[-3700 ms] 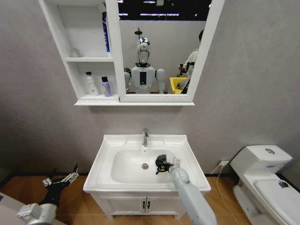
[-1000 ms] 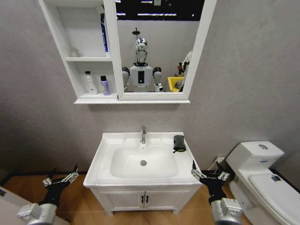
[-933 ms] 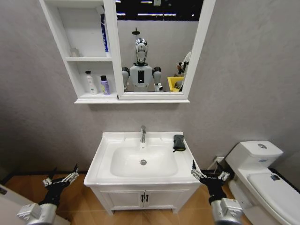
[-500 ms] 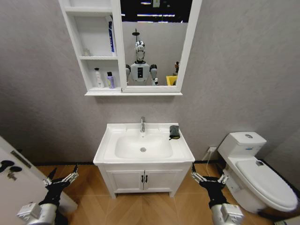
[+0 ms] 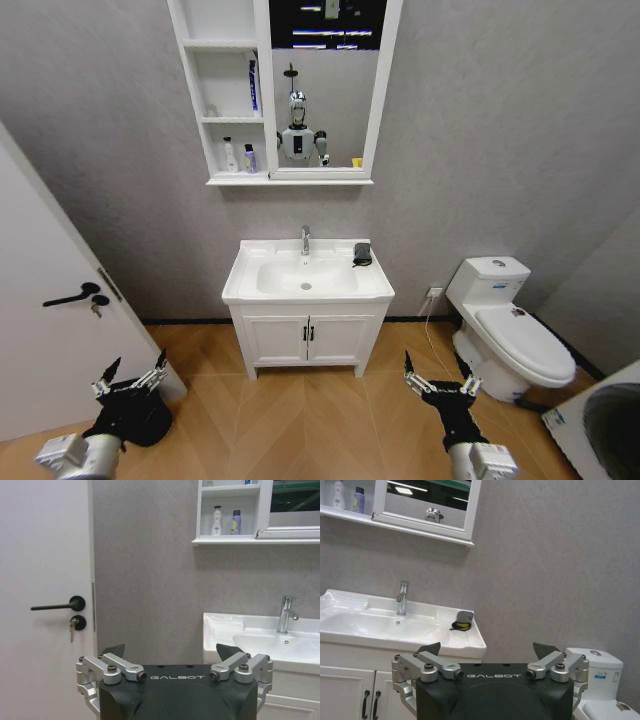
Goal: Move facial cleanser and shampoo from washbasin to cabinet, then wipe washbasin with towel.
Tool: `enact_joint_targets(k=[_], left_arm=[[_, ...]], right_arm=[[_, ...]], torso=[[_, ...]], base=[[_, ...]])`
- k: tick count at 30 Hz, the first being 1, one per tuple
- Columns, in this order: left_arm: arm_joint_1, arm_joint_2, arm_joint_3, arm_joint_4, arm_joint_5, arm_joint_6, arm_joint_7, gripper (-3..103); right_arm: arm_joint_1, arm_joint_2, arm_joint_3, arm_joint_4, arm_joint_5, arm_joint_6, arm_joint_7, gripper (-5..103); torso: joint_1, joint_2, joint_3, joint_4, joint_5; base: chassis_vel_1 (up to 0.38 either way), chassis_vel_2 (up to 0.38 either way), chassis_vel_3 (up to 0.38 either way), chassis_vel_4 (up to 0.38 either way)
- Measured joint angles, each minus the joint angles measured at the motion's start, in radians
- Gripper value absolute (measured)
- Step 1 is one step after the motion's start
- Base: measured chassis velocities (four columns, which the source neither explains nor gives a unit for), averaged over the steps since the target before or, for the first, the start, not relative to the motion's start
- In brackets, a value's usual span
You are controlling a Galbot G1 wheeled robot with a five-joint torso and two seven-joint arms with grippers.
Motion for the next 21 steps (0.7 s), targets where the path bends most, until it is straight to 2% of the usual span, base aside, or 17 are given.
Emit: enact_joint_targets(k=[3, 4, 5, 6, 7, 9, 10, 12, 13, 17, 21], left_arm=[[0.000, 0.000, 0.000, 0.000, 0.000, 0.000, 0.000, 100], [0.000, 0.000, 0.000, 0.000, 0.000, 0.000, 0.000, 100], [0.000, 0.000, 0.000, 0.000, 0.000, 0.000, 0.000, 100], [0.000, 0.000, 0.000, 0.000, 0.000, 0.000, 0.000, 100], [0.000, 0.000, 0.000, 0.000, 0.000, 0.000, 0.000, 100], [0.000, 0.000, 0.000, 0.000, 0.000, 0.000, 0.000, 100], [0.000, 0.000, 0.000, 0.000, 0.000, 0.000, 0.000, 100], [0.000, 0.000, 0.000, 0.000, 0.000, -0.001, 0.000, 100], [0.000, 0.000, 0.000, 0.000, 0.000, 0.000, 0.000, 100], [0.000, 0.000, 0.000, 0.000, 0.000, 0.000, 0.000, 100], [0.000, 0.000, 0.000, 0.000, 0.000, 0.000, 0.000, 100]], right_arm=[[-0.003, -0.001, -0.003, -0.001, -0.002, 0.005, -0.014, 100], [-0.005, -0.001, -0.004, -0.001, 0.009, 0.012, -0.041, 100], [-0.005, -0.001, -0.004, -0.001, 0.009, 0.012, -0.041, 100], [-0.010, -0.002, -0.003, 0.004, 0.025, 0.012, -0.074, 100], [-0.015, -0.002, -0.002, 0.015, 0.046, 0.013, -0.107, 100], [-0.013, -0.002, -0.002, 0.018, 0.051, 0.012, -0.114, 100], [-0.008, -0.001, -0.001, 0.017, 0.045, 0.005, -0.112, 100], [-0.006, -0.001, 0.000, 0.016, 0.040, 0.001, -0.109, 100], [-0.004, 0.000, 0.000, 0.016, 0.036, -0.002, -0.106, 100], [-0.003, 0.000, 0.001, 0.015, 0.034, -0.004, -0.103, 100], [-0.002, 0.000, 0.001, 0.015, 0.034, -0.005, -0.102, 100]], torso=[[0.000, 0.000, 0.000, -0.0001, -0.0028], [0.000, 0.000, 0.000, 0.0000, -0.0008], [0.000, 0.000, 0.000, 0.0000, -0.0008], [0.000, 0.000, 0.000, 0.0002, 0.0004], [0.000, 0.000, 0.000, 0.0000, -0.0026], [-0.001, 0.000, 0.000, 0.0001, -0.0026], [-0.001, 0.001, -0.001, -0.0001, 0.0001], [-0.001, 0.001, 0.000, 0.0000, -0.0004], [-0.001, 0.001, 0.000, 0.0005, -0.0021], [-0.001, 0.000, 0.000, -0.0004, -0.0007], [0.001, 0.000, 0.000, -0.0002, -0.0012]], base=[[0.336, -0.349, -0.310, 0.346], [0.326, -0.337, -0.351, 0.370], [0.326, -0.337, -0.351, 0.370], [0.398, -0.337, -0.341, 0.337], [0.321, -0.380, -0.341, 0.320], [0.307, -0.324, -0.312, 0.320], [0.294, -0.195, -0.259, 0.265], [0.235, -0.195, -0.214, 0.217], [0.108, -0.092, -0.169, 0.141], [0.049, 0.029, -0.064, 0.071], [-0.036, 0.005, 0.031, -0.024]])
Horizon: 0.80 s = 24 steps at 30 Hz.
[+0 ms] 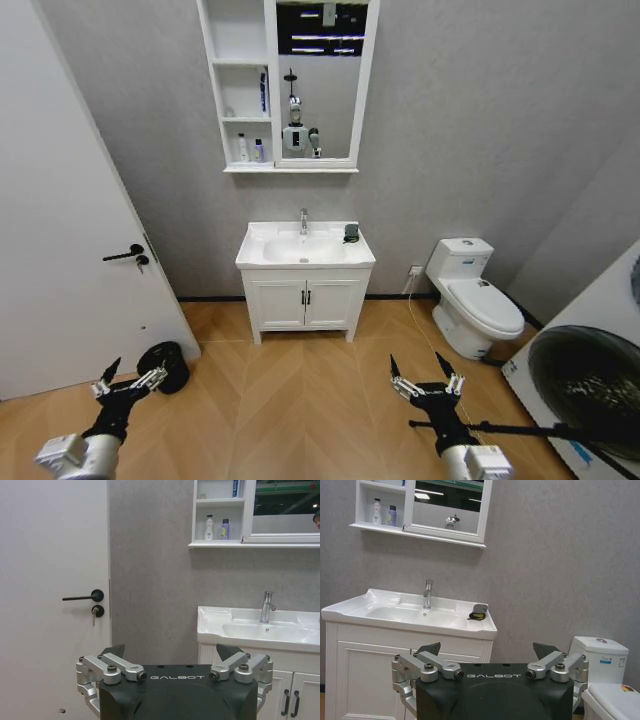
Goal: Move facial cleanser and shampoo from washbasin to cabinet, then wipe washbasin with towel.
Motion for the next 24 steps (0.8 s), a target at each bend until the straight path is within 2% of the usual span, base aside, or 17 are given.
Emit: enact_joint_targets(k=[24], left_arm=[[0.000, 0.000, 0.000, 0.000, 0.000, 0.000, 0.000, 100]], right_arm=[[0.000, 0.000, 0.000, -0.001, 0.000, -0.002, 0.003, 100]], torso=[[-0.001, 0.001, 0.000, 0.0002, 0.0000]], base=[[-0.015, 0.006, 0.016, -0.005]])
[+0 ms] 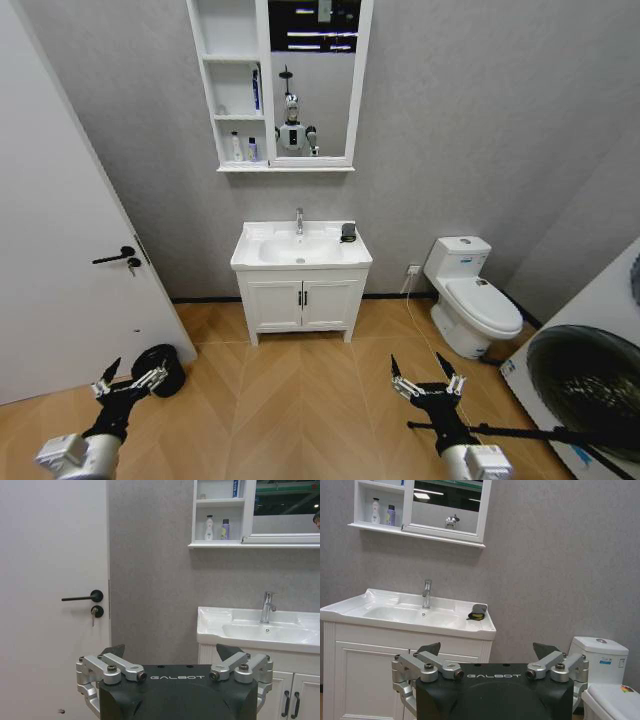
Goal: Move facial cleanser and shampoo from washbasin to cabinet, then wipe washbasin with towel.
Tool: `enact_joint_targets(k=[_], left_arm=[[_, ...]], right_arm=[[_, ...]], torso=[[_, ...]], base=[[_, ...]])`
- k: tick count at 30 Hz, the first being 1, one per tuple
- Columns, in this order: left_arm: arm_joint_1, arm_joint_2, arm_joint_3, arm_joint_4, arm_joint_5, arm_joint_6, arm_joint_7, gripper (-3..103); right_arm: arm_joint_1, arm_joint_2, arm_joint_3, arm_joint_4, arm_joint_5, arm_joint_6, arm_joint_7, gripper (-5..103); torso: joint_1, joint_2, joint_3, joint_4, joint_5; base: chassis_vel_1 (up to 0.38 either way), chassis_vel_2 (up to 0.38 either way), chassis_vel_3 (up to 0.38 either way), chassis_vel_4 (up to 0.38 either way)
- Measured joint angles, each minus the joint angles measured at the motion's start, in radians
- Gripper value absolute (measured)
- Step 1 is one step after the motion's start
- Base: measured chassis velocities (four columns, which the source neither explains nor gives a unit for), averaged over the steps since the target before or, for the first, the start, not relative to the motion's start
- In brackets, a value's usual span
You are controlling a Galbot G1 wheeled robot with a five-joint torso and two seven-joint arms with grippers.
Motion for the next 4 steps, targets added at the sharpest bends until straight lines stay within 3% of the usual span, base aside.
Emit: enact_joint_targets(k=[4], left_arm=[[0.000, 0.000, 0.000, 0.000, 0.000, 0.000, 0.000, 100]], right_arm=[[0.000, 0.000, 0.000, 0.000, 0.000, 0.000, 0.000, 100]], torso=[[0.000, 0.000, 0.000, -0.0001, 0.0000]], base=[[0.000, 0.000, 0.000, 0.000]])
